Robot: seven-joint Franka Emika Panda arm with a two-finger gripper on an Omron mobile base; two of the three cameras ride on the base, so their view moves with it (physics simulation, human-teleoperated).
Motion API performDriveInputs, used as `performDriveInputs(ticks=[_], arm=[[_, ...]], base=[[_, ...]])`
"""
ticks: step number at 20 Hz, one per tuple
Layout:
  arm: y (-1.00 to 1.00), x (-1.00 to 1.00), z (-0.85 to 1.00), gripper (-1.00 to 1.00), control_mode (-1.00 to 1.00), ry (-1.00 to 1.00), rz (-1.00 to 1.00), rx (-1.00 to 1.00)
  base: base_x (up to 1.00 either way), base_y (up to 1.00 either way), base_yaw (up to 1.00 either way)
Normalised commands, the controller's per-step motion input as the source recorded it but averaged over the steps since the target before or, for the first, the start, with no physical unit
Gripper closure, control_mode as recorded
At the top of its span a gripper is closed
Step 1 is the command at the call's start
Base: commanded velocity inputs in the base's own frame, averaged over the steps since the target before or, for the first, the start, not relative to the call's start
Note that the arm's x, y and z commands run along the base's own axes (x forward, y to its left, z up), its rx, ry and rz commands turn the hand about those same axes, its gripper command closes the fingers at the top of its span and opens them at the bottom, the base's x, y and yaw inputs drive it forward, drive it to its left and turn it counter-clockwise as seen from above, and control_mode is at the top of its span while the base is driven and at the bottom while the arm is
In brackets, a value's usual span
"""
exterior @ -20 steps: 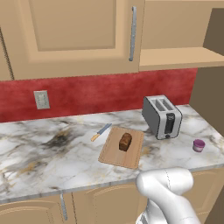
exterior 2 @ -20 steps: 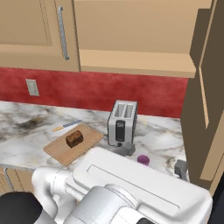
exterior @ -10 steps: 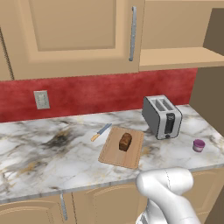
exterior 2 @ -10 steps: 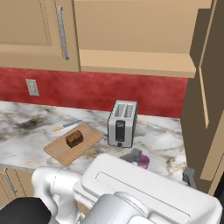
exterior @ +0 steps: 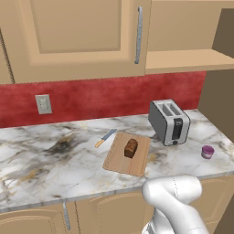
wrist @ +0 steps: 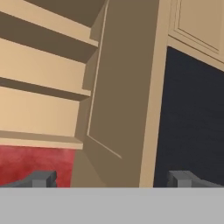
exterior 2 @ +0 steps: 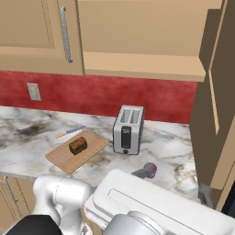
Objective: Pick the bread, place it on the cutting board, pick the jam, place it on the counter, and close the cabinet.
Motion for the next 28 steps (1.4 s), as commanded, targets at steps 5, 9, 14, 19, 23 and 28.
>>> performDriveInputs(ticks=[5,9,14,19,23,28], arm=[[-0.14,0.00,-0.07,-1.00,-1.00,-0.03,0.00,0.00],[-0.15,0.00,0.00,-1.00,-1.00,-0.02,0.00,0.00],[-0.18,0.00,0.00,-1.00,-1.00,-0.01,0.00,0.00],[-0.18,0.00,0.00,-1.00,-1.00,0.00,0.00,0.00],[-0.16,0.00,0.00,-1.00,-1.00,0.00,0.00,0.00],[-0.15,0.00,0.00,-1.00,-1.00,0.00,0.00,0.00]], base=[[0.00,0.00,0.00],[0.00,0.00,0.00],[0.00,0.00,0.00],[0.00,0.00,0.00],[0.00,0.00,0.00],[0.00,0.00,0.00]])
